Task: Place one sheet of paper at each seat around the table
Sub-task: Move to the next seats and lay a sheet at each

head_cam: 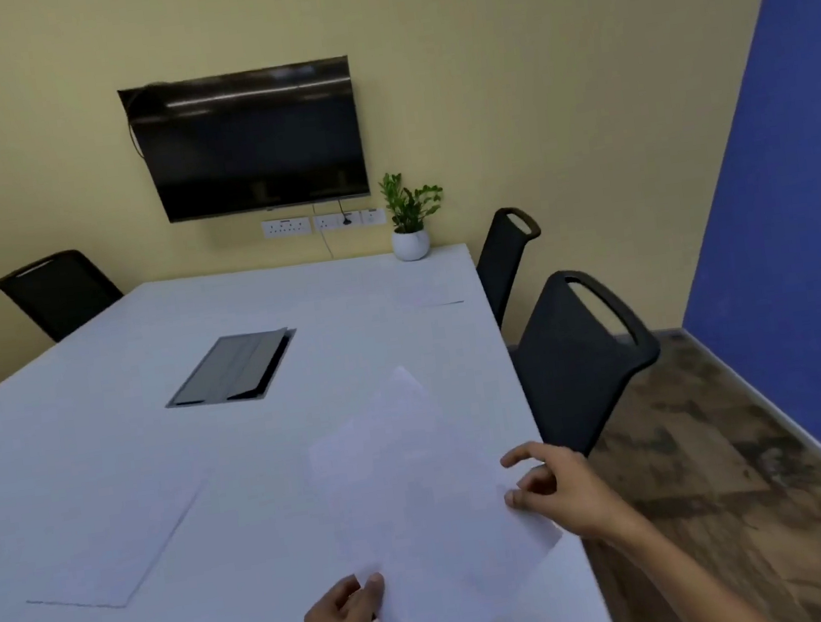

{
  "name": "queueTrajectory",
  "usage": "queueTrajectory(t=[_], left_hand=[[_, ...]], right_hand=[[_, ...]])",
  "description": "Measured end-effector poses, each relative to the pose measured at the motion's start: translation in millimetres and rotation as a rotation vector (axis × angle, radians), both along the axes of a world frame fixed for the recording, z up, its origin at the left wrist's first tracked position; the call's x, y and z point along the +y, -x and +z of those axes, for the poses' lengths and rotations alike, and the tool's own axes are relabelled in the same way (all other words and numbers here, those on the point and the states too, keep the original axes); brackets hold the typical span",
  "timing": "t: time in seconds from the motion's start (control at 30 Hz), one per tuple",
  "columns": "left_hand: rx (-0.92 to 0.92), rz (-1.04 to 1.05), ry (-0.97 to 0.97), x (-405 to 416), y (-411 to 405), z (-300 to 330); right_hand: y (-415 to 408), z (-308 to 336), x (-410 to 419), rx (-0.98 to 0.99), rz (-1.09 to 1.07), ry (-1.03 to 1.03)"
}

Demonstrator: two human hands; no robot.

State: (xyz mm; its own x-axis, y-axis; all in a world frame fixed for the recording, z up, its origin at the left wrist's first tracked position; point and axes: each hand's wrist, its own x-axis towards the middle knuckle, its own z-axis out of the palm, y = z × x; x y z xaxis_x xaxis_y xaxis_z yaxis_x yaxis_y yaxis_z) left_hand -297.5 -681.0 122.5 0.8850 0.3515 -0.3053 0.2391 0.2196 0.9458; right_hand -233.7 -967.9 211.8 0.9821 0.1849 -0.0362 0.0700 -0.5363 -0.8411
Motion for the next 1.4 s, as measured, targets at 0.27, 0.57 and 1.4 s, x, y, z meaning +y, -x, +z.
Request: queueTrajectory(t=[0.27, 0.57, 1.4], left_hand=[[-0.029, 0.106, -0.028, -147, -23, -6], [-0.129, 0.118, -0.263, -222, -116, 6], [0.468, 0.713, -0.822, -268, -449, -31]], right_hand=[[-44, 14, -137, -0.048, 0.092, 0.105], [-168, 41, -202, -0.179, 0.210, 0.198], [-641, -48, -92, -0.129, 1.029, 0.616]])
